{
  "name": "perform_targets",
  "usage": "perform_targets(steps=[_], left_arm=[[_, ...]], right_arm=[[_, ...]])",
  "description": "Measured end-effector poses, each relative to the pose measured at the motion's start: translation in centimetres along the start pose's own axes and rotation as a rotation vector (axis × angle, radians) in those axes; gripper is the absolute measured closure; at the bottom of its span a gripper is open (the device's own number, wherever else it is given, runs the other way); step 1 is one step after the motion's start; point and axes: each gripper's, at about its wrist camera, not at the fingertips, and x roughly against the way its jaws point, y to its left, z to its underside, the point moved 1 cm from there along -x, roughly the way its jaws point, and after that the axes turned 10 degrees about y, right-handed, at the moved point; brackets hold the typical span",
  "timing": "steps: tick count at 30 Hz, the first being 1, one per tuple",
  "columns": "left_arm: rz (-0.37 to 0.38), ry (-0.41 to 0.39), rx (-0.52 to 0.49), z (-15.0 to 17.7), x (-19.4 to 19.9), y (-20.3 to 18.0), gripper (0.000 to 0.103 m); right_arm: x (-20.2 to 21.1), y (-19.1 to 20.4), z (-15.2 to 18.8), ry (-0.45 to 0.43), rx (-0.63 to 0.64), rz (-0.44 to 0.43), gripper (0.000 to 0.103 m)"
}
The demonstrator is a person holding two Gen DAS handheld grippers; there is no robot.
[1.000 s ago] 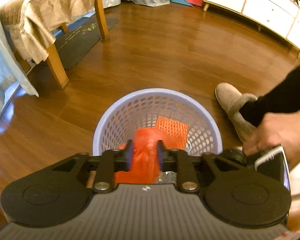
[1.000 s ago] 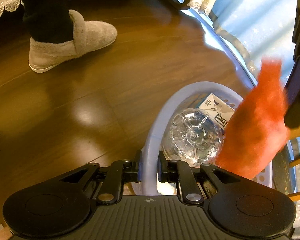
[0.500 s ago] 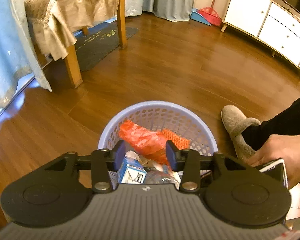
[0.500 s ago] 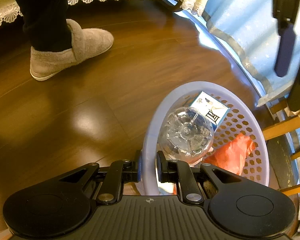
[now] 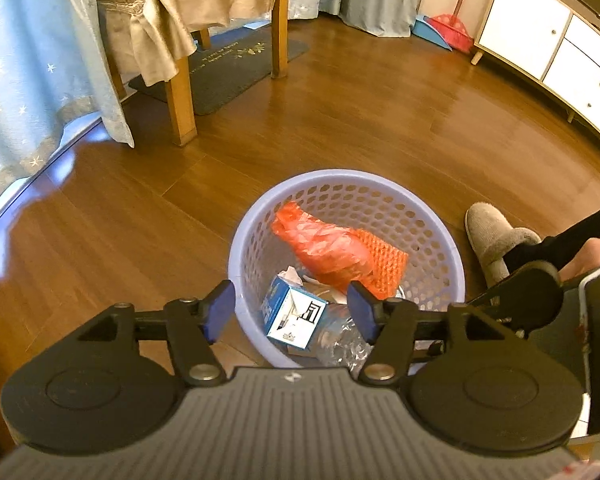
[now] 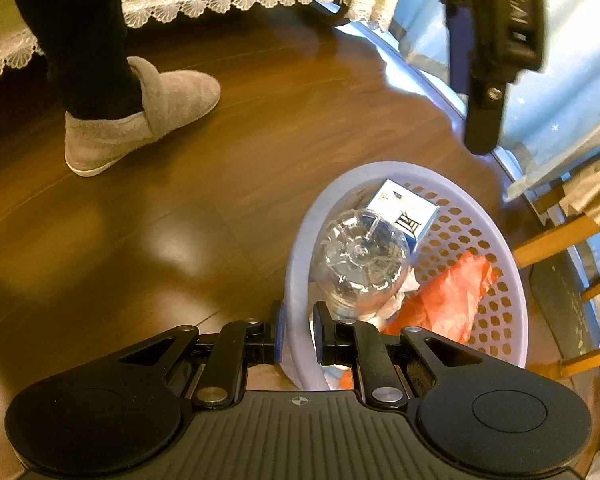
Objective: Collect trash
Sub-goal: 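Lower the basket to the floor with the right tool while withdrawing the left tool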
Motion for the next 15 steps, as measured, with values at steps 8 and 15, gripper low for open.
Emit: perform_targets(steps=[8,15], left_arm=[[-0.004,-0.003,0.055,2.1,0.5,-0.4,0.034],[-0.042,-0.016,0.139,4.8,1.1,-0.9,0.024]], right_arm=[[1.7,-0.3,0.2,0.005,-0.118,0.011,0.093],[3.0,-1.3,0.4,0.008,-0.241,0.024,0.093]])
